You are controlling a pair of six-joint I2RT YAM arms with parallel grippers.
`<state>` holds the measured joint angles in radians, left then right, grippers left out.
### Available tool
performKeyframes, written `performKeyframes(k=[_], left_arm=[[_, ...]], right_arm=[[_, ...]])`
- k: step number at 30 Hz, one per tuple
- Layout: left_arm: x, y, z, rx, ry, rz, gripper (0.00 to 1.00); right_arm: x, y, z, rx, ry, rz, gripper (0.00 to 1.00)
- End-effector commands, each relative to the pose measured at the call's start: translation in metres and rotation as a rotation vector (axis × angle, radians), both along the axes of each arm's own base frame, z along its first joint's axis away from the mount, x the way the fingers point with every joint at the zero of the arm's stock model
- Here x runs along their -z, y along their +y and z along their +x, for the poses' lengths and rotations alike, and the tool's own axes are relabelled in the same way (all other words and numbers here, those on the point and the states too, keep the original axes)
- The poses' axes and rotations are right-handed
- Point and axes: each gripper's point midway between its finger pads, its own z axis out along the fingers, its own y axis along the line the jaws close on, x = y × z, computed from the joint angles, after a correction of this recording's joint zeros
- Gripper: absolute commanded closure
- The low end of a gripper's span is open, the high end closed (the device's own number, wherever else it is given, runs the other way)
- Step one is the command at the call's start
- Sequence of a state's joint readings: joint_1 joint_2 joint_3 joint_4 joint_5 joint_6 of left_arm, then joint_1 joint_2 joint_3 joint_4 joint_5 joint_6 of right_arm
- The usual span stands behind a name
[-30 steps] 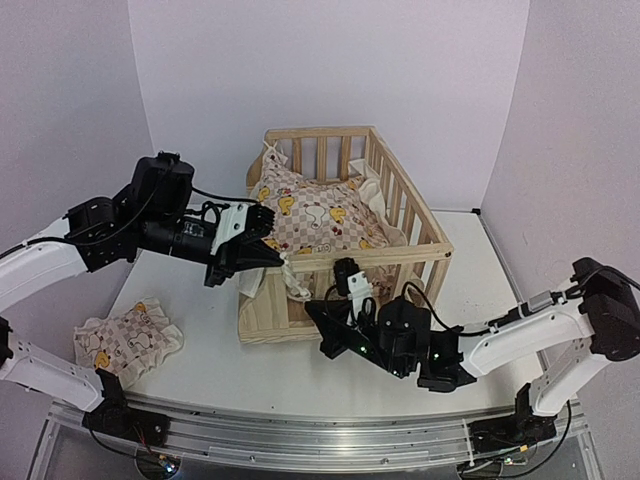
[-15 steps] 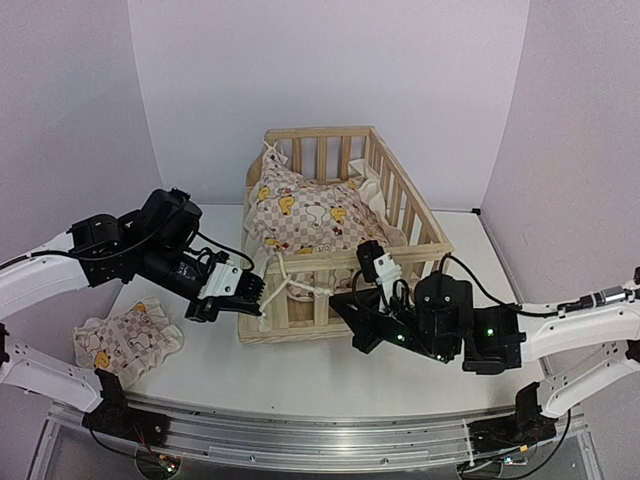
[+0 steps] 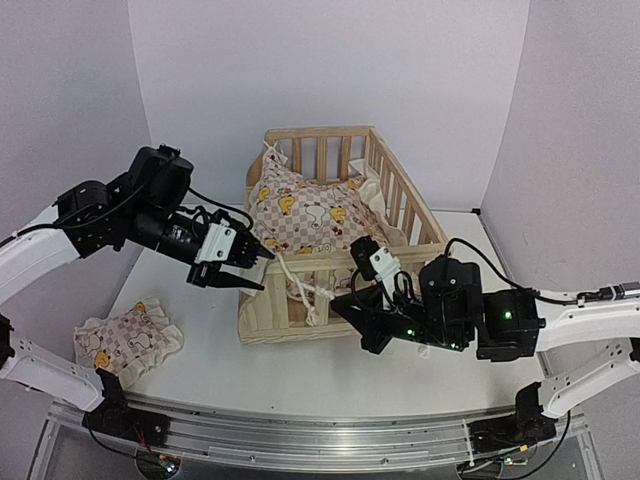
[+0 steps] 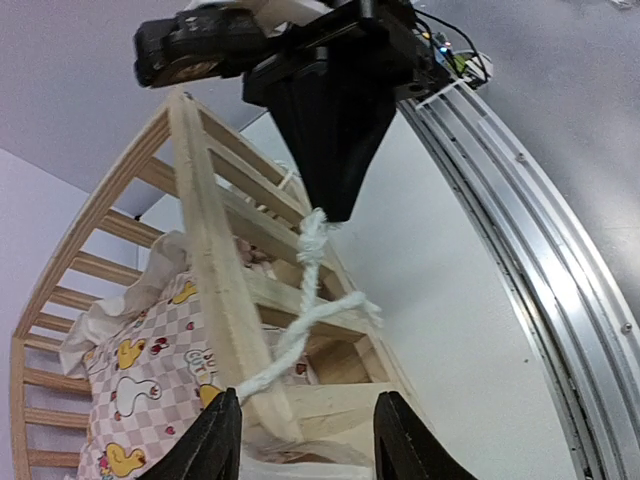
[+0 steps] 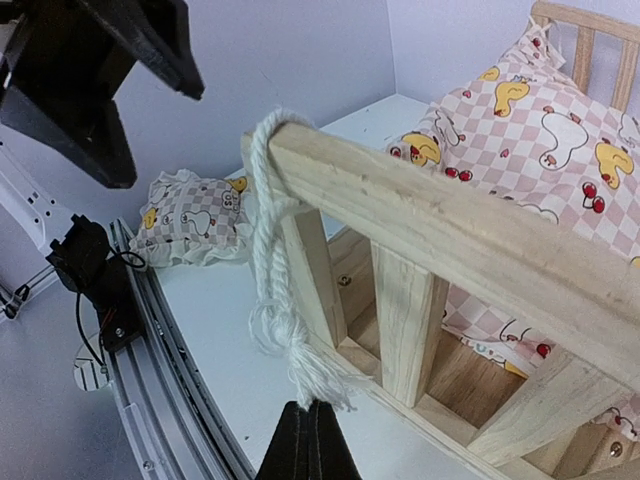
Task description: Set up the pet bed
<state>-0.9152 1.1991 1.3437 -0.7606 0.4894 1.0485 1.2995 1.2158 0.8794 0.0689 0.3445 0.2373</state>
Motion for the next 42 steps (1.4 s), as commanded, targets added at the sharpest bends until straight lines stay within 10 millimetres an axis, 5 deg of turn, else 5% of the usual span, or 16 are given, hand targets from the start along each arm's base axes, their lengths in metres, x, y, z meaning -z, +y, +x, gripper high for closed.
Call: performKeyframes(k=[1, 4, 10, 17, 23, 29, 42], left_arm=[[-0.012, 0.003, 0.055, -0.124, -0.131, -0.003, 0.58], [-0.008, 0.008, 0.086, -0.170, -0.138, 0.032, 0.57], [0.010, -0.006, 0.108, -0.137, -0.194, 0.087, 0.57], [0.024, -0.016, 0.095, -0.025, -0.134, 0.085, 0.57], [0.032, -0.024, 0.078, 0.042, 0.013, 0.064, 0.69], [0.025, -0.027, 0.061, 0.088, 0.123, 0.018, 0.99], [-0.031, -0.031, 0.091, -0.057, -0.043, -0.122, 1.00]], right_arm=[[-0.054, 0.003, -0.004, -0.031, -0.069, 0.068, 1.00], [-0.064, 0.006, -0.003, -0.035, -0.088, 0.073, 1.00], [-0.091, 0.007, 0.005, -0.004, -0.141, 0.096, 1.00], [-0.131, 0.020, 0.007, -0.021, -0.217, 0.130, 1.00], [-0.124, 0.019, 0.016, 0.020, -0.221, 0.106, 1.00], [-0.109, 0.010, 0.031, 0.093, -0.174, 0.100, 1.00], [-0.095, -0.007, 0.069, 0.192, -0.113, 0.103, 1.00]])
